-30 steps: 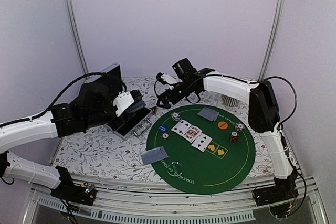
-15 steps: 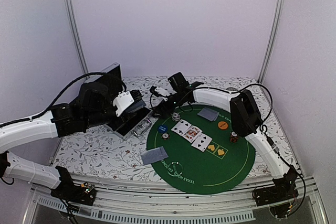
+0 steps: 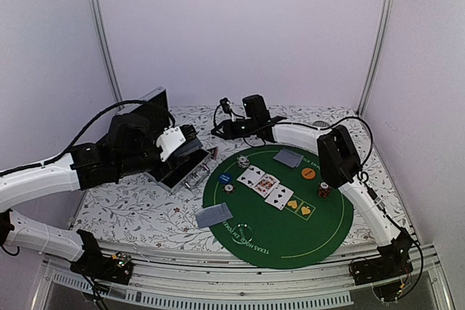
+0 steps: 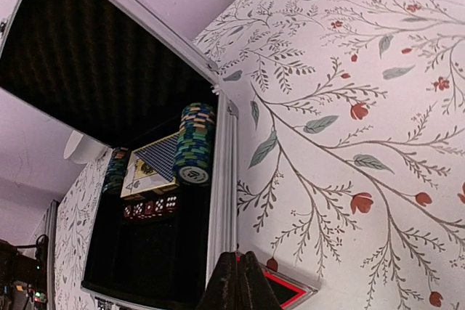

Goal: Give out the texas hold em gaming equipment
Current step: Move the all-in button to the center of the board.

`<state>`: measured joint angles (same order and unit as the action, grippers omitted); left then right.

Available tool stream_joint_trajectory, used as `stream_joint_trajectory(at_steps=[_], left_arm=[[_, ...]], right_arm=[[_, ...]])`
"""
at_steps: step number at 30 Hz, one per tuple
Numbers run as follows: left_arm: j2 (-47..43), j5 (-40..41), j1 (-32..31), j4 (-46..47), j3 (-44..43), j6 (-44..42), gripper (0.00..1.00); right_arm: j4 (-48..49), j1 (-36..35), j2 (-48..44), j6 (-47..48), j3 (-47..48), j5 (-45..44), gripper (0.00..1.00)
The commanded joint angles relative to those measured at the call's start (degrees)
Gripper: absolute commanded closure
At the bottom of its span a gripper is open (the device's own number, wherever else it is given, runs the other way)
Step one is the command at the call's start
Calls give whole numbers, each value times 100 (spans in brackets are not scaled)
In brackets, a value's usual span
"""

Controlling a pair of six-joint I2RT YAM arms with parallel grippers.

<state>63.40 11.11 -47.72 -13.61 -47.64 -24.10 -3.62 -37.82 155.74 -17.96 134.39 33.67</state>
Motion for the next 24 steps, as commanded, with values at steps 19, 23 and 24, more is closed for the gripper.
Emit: stream_joint_trajectory(at_steps=[19,23,24], left_arm=[[-124,-174,82,159,-105,17,58],[-115,-141,82,151,-106,13,58],[-116,-129,83,156,-105,12,58]], right_arm=[[-841,-228,528,-815,477,-1440,86],[-1416,-226,582,-577,649,-1434,83],[-1581,-231,554,-473,650,-1471,83]])
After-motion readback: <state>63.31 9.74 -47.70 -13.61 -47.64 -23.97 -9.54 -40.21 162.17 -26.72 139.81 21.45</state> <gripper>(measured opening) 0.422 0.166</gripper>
